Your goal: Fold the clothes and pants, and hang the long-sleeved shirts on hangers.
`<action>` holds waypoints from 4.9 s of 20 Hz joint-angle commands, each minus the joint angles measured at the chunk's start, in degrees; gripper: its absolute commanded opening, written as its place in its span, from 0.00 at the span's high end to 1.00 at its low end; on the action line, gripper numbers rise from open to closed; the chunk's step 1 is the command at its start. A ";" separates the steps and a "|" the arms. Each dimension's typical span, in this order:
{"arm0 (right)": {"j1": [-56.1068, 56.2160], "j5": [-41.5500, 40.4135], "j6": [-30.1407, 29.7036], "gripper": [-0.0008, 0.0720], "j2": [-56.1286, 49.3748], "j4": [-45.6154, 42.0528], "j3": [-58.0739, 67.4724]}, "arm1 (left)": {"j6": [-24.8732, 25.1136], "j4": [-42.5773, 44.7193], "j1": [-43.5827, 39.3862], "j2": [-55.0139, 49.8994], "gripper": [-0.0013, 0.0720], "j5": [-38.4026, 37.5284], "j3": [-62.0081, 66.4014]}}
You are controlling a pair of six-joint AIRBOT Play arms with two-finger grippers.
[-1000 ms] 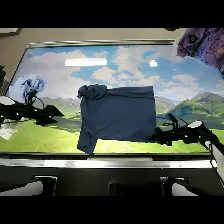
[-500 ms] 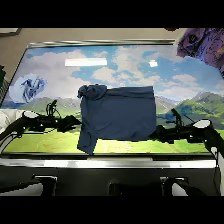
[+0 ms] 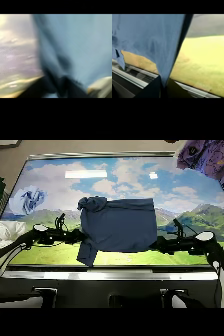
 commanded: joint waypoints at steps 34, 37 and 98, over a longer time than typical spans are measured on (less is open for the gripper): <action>0.09 7.91 25.75 0.95 -4.55 -10.45 82.58 | -33.44 32.94 -1.03 16.74 0.96 -16.61 69.13; 0.09 7.50 23.71 0.95 -16.26 -10.51 76.98 | -33.42 31.71 -1.05 3.23 0.96 -17.42 69.13; 2.51 -4.02 -2.29 0.95 -26.03 -0.20 18.34 | -25.24 29.99 26.01 5.51 0.02 -21.46 22.08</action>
